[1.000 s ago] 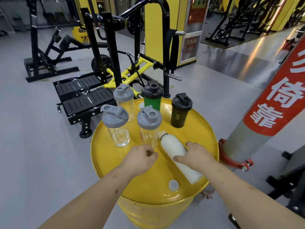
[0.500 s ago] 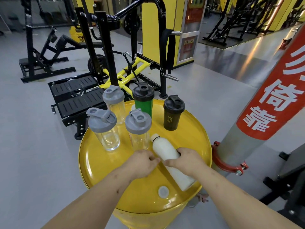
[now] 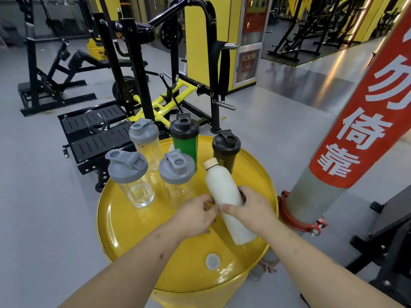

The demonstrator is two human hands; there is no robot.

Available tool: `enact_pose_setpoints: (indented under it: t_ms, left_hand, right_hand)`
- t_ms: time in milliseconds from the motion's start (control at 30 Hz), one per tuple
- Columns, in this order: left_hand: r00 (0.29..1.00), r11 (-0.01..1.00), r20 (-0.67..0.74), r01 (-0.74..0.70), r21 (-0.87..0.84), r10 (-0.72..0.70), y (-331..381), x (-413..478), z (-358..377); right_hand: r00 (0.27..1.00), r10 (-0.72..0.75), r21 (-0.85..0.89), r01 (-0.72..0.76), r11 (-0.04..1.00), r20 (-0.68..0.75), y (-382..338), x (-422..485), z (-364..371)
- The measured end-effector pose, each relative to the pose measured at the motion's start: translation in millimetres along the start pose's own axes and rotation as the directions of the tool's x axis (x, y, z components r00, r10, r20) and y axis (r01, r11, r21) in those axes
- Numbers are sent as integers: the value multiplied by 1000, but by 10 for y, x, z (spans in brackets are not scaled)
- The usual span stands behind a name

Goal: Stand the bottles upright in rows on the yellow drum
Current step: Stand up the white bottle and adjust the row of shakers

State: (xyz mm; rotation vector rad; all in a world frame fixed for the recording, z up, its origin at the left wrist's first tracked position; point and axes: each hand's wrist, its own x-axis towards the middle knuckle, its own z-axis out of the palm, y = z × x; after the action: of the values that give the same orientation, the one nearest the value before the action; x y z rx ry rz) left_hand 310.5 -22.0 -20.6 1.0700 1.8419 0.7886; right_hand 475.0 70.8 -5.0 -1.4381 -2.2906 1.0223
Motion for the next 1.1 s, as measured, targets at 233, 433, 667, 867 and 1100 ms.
enact_pose_setpoints:
  t_ms: [233,433,667,867,1100]
  left_hand:
    - [990,989,-64,-133,-57,129,68,25,0]
    - [979,978,-78,-195,-70,189,33,9,-36]
    - [976,972,-49,-215,-98,211,-20,43,-38]
    - [973,967,-45,-229,-109,225,-38,107,-31]
    - [974,969,-67,-224,-106,218,-76,138,-7]
  right_hand:
    - [994,-55,188,71,980,-93,-10,8,-32]
    - [989,-102,313,130,941,-106,-22,55,33]
    - [988,-95,355,132,925,-121,-5,136,115]
    - [987,-92,374,135,917,-132,1,211,131]
    - [986,-113,377,150,914,-120,36,244,153]
